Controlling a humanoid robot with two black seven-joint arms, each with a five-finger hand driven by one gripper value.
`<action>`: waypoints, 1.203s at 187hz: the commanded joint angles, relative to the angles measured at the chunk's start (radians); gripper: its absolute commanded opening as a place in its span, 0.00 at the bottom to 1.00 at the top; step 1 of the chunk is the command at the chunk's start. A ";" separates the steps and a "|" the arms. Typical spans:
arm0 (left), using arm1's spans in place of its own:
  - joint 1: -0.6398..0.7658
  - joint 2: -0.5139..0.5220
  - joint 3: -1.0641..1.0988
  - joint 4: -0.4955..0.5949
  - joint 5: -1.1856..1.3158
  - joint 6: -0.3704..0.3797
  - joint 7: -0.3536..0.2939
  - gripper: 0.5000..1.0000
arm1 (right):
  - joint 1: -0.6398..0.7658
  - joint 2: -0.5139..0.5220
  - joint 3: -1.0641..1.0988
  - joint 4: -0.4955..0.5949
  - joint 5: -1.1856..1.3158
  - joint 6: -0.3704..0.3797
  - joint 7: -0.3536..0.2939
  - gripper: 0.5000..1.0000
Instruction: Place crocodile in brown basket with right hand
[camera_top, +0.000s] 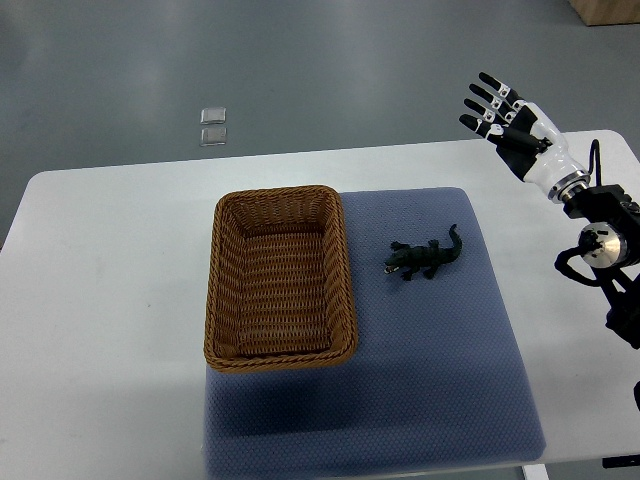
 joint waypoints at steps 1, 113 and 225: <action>0.000 0.000 0.000 0.000 0.000 0.000 0.000 1.00 | 0.004 -0.020 -0.024 0.001 -0.002 0.000 0.001 0.86; 0.000 0.000 0.000 0.000 0.000 0.000 0.000 1.00 | 0.290 -0.295 -0.691 0.082 -0.140 0.132 0.164 0.86; 0.000 0.000 0.000 0.000 0.000 0.000 0.000 1.00 | 0.453 -0.321 -1.048 0.196 -0.645 -0.054 0.250 0.86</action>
